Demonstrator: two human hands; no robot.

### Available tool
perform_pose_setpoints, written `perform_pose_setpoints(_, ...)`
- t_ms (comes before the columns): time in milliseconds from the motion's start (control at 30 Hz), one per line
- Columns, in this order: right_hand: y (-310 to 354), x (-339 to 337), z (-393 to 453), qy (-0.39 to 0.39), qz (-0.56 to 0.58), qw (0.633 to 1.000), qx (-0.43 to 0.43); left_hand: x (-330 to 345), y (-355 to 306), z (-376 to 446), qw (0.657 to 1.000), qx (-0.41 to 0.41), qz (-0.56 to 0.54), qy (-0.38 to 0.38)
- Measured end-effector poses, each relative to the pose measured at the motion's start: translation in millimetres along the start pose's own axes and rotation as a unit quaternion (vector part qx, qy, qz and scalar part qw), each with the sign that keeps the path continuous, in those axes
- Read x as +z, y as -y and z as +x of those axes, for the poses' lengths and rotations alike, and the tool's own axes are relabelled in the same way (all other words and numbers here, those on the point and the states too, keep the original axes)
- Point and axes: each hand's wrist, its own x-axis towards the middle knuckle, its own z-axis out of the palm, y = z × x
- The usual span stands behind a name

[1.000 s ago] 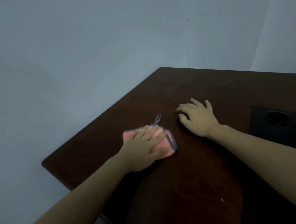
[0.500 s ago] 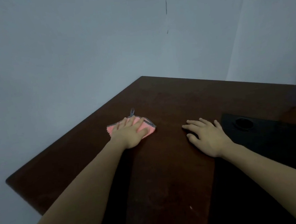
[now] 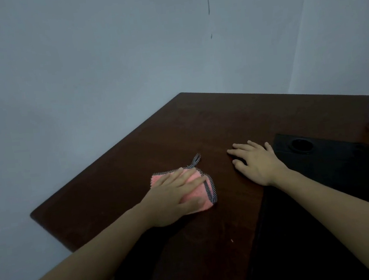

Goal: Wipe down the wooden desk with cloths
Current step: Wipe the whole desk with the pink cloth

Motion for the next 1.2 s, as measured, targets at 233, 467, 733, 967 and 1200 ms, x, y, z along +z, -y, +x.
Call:
perform_pose_setpoints(233,-0.1,-0.1,4.5,-0.01,0.002,1.0,0.005,-17.0,16.6,80.1,0.993,-0.121,0.009,-0.011)
perform_pose_setpoints(467,0.9,0.5,3.7,-0.028,0.017,0.999,0.009,-23.4,-0.4,132.0,0.983,-0.182,-0.021,-0.022)
perform_pose_setpoints(733,0.3,-2.0,1.4,-0.02,0.015,1.0,0.007,-0.9,-30.2,24.4,1.0,-0.011,0.02,-0.003)
perform_pose_setpoints(967,0.2,-0.1,3.7,-0.024,0.013,1.0,0.005,-8.8,-12.9,38.9,0.999,-0.045,0.008,0.0)
perform_pose_setpoints(1200,-2.1,0.6,6.3,-0.023,0.014,1.0,0.006,-25.9,17.6,142.1,0.991,-0.136,-0.011,-0.016)
